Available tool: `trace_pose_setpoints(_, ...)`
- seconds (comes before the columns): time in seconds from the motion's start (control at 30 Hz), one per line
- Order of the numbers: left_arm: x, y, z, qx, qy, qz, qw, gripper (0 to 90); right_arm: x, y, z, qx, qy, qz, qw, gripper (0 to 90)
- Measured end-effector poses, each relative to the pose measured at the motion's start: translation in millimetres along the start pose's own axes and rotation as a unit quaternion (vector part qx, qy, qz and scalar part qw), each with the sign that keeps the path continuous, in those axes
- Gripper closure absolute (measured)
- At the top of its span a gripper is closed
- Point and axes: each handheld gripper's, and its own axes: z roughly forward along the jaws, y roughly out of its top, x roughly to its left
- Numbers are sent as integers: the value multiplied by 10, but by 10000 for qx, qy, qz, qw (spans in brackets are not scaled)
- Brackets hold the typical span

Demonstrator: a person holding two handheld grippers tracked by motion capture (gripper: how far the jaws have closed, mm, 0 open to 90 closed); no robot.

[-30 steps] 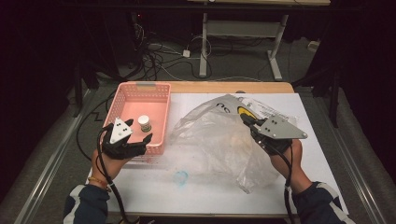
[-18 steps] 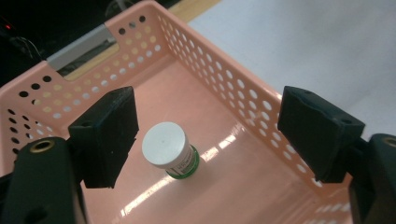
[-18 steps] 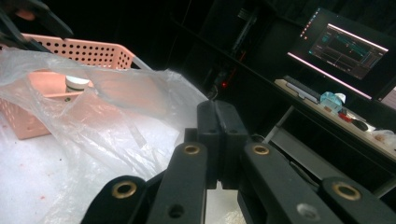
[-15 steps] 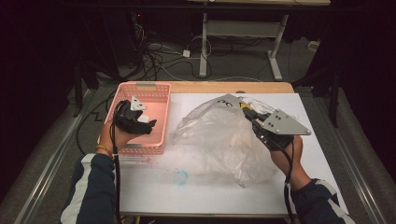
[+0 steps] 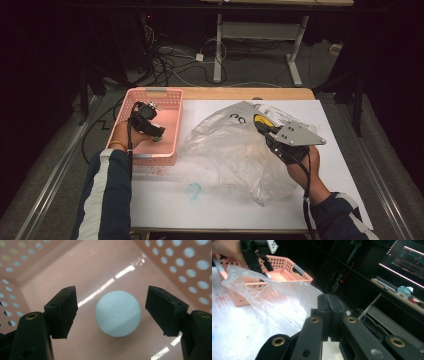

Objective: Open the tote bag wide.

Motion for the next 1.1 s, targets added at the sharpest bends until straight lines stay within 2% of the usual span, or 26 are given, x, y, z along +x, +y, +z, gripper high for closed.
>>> trace_pose_setpoints(0.07, 43, -16, 42, 124, -45, -45, 9999, 293, 10, -2, 3, 12, 25, -7, 10000, 900)
trace_pose_setpoints(0.13, 74, -43, 65, 200, -150, -87, 9996, 293, 13, -2, 4, 6, 55, -4, 10000, 900)
trace_pose_setpoints(0.17, 81, -55, 70, 198, -245, -109, 9994, 346, 12, -5, 1, -1, 90, 30, 10000, 900)
trace_pose_setpoints(0.2, 88, -63, 69, 204, -349, -93, 9991, 346, 12, -5, 1, -1, 90, 30, 10000, 900)
trace_pose_setpoints(0.23, 87, -69, 62, 211, -432, -57, 9988, 393, 13, -8, 2, -1, 102, 44, 9999, 900)
trace_pose_setpoints(0.3, 67, -61, 45, 224, -377, 29, 9990, 460, 17, -14, 2, 13, 120, 16, 9999, 900)
trace_pose_setpoints(0.37, 42, -53, 37, 234, -308, 60, 9992, 470, 18, -17, 0, 18, 125, 16, 9999, 900)
trace_pose_setpoints(0.4, 34, -55, 35, 204, -354, 79, 9991, 473, 17, -17, -3, 15, 124, 15, 9999, 900)
trace_pose_setpoints(0.47, 20, -67, 25, 120, -290, 51, 9995, 474, 15, -17, -10, 17, 118, 12, 9999, 900)
trace_pose_setpoints(0.57, 12, -97, -13, -63, -222, -33, 9997, 475, 3, -19, -22, 6, 97, 22, 10000, 900)
trace_pose_setpoints(0.67, 27, -132, -87, -310, -270, -143, 9991, 476, -1, -20, -29, 10, 97, 48, 9999, 900)
trace_pose_setpoints(0.8, 6, -175, -210, -676, -135, -205, 9974, 477, -4, -19, -26, 9, 89, 44, 10000, 900)
trace_pose_setpoints(0.87, -46, -203, -273, -844, 29, -104, 9964, 477, -3, -22, -27, 22, 88, 56, 9999, 900)
trace_pose_setpoints(0.97, -136, -261, -362, -1156, -6, -55, 9933, 478, 1, -25, -27, 39, 78, 71, 9999, 900)
trace_pose_setpoints(1.0, -177, -279, -392, -1240, 38, -15, 9923, 478, 2, -25, -27, 48, 88, 69, 9999, 900)
trace_pose_setpoints(1.1, -295, -337, -488, -1539, 31, 109, 9880, 478, 16, -29, -21, 62, 71, 49, 9999, 900)
